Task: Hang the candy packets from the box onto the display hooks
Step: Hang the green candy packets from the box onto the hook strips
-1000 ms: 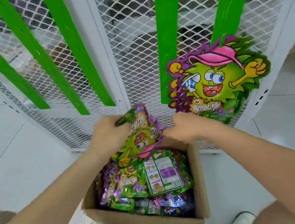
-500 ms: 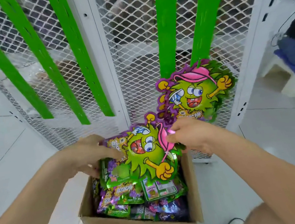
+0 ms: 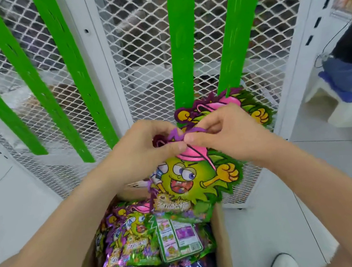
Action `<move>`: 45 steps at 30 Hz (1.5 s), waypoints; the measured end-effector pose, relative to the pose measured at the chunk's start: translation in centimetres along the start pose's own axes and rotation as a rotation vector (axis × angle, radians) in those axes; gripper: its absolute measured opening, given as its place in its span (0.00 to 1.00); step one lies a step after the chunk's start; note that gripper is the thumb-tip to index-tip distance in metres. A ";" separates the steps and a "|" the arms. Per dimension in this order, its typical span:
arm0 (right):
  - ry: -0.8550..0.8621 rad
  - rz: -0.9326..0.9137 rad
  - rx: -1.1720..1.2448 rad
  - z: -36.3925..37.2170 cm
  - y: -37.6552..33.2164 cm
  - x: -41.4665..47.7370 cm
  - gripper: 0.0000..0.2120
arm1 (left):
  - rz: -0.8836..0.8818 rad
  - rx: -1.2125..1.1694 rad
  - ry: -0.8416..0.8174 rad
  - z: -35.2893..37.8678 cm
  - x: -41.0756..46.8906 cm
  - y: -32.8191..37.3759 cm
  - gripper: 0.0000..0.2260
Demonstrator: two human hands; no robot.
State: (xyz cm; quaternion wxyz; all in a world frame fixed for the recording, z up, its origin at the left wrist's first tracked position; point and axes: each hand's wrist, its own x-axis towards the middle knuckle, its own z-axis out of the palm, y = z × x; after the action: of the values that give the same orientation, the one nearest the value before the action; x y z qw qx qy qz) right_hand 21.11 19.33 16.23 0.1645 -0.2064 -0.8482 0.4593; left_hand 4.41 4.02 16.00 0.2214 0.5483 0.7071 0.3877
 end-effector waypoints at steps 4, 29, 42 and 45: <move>0.081 0.023 0.174 -2.3 1.0 -0.5 0.05 | -0.112 -0.286 0.104 1.1 1.7 1.4 0.03; 0.674 -0.647 -0.424 -6.3 1.7 -1.1 0.03 | 0.046 -0.341 0.272 3.3 6.9 6.2 0.08; 0.774 -0.633 -0.458 -8.3 2.4 1.0 0.01 | 0.118 -0.246 0.364 3.8 9.7 8.2 0.15; 0.790 -0.634 -0.449 -8.1 2.1 1.1 0.01 | 0.125 -0.258 0.292 3.7 9.4 8.7 0.23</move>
State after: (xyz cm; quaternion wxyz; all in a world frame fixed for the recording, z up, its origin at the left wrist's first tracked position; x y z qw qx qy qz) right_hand 24.36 26.71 18.80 0.5524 -0.1277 -0.8196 0.0827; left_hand 9.59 14.93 21.68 0.1604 0.4963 0.6408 0.5633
